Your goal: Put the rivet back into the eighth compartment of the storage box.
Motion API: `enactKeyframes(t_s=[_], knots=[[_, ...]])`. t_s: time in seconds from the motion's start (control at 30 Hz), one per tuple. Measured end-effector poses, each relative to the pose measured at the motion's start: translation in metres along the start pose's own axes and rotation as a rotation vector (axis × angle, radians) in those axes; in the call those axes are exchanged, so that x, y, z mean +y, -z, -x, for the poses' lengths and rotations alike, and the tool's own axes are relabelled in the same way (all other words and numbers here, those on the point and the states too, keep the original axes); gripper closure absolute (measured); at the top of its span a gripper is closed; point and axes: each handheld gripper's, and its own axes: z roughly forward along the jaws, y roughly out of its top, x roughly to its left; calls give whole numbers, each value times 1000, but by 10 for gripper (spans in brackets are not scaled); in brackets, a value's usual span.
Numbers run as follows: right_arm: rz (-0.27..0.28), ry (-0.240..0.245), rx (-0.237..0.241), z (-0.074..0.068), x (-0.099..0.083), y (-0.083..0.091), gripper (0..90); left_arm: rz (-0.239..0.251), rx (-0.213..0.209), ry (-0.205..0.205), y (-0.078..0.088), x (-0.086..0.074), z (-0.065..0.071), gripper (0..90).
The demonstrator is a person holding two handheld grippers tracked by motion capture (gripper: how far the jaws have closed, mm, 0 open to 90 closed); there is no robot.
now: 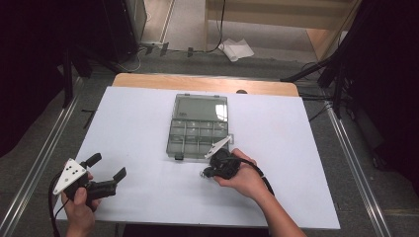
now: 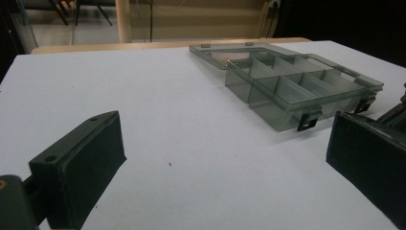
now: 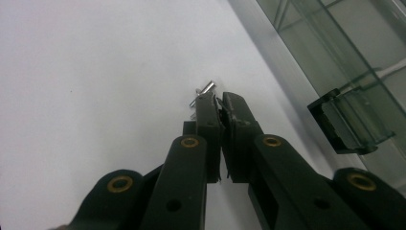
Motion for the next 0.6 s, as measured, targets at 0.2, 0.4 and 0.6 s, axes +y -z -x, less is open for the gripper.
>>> enactKeyframes(t_s=[0.2,0.4,0.6], knots=[[5,-7,4,1,0,5,876,1,-4,-6,0,0,0,0],[13,-2,4,2,2,11,876,-3,-3,-7,0,0,1,0],[14,1,4,3,5,17,876,-3,-4,-8,0,0,0,0]])
